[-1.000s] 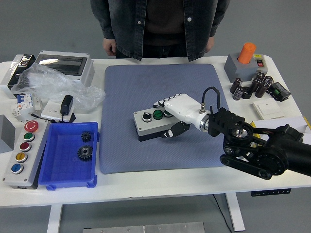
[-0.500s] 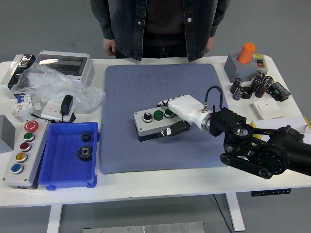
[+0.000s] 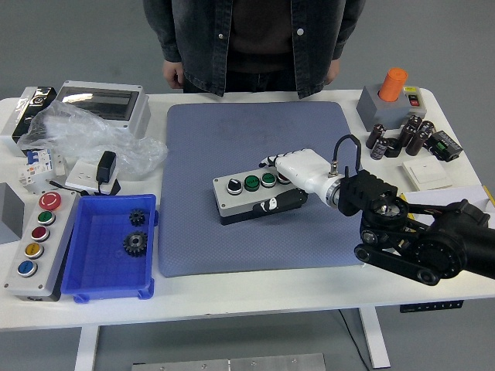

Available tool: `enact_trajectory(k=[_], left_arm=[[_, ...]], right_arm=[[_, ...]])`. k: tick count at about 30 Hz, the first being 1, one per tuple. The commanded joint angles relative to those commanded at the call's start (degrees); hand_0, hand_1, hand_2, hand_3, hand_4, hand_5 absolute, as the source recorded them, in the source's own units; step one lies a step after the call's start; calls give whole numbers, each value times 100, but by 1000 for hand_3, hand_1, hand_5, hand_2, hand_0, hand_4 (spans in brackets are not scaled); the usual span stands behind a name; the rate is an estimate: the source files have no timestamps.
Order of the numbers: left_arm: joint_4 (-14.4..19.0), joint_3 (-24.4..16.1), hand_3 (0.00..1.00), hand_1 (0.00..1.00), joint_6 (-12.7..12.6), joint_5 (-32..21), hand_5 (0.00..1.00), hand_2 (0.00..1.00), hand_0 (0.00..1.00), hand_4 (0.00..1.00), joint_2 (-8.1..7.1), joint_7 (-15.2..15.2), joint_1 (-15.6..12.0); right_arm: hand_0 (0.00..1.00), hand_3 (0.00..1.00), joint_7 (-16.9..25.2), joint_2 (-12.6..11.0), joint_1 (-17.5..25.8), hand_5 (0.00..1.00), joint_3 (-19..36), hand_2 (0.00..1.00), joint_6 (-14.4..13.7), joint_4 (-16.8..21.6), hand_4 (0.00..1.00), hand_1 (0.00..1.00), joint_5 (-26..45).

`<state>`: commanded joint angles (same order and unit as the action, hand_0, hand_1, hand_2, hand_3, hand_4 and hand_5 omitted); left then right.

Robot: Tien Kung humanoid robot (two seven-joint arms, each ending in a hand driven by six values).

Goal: Pick up the button,place it on the desk,press the button,press the button

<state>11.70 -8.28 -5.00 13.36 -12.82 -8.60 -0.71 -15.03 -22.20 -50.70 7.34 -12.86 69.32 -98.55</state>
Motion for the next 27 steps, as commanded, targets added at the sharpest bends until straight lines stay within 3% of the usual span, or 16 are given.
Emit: enact_trajectory(k=[27], left_arm=[[4,-60,634,692,-10,39,392,623,665,574,8,20,8]], right_arm=[[542,839,-341,-210,85,786,23,770,76,489,998,684,-73]])
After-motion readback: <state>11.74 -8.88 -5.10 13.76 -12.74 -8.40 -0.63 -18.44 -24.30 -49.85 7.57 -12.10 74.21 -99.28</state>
